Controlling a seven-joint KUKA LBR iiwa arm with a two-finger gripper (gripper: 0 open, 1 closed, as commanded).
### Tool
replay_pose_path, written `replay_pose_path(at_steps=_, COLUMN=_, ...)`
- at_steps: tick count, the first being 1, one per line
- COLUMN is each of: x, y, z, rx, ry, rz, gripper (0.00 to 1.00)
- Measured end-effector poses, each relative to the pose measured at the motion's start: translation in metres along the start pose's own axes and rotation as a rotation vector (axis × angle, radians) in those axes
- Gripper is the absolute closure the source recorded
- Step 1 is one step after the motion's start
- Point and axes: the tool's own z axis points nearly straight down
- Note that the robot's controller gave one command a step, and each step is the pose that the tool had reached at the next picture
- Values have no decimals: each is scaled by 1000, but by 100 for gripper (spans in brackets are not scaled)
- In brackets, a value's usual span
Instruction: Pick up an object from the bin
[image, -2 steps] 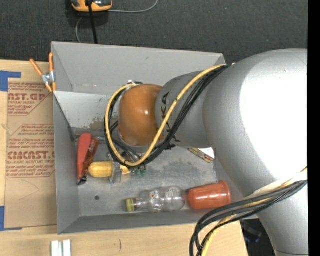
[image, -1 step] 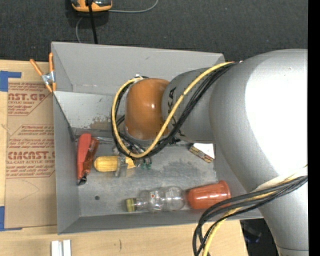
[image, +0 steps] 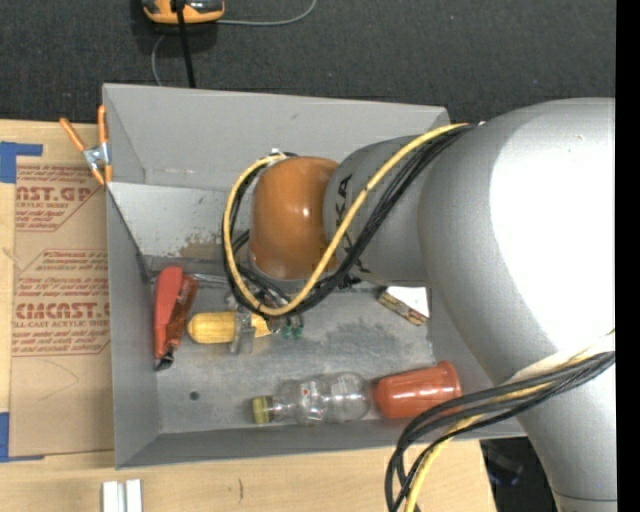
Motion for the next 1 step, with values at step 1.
replay_pose_path(at_steps=1, x=-2, y=0, z=-185, rx=0, ry=-1, rz=6, gripper=100)
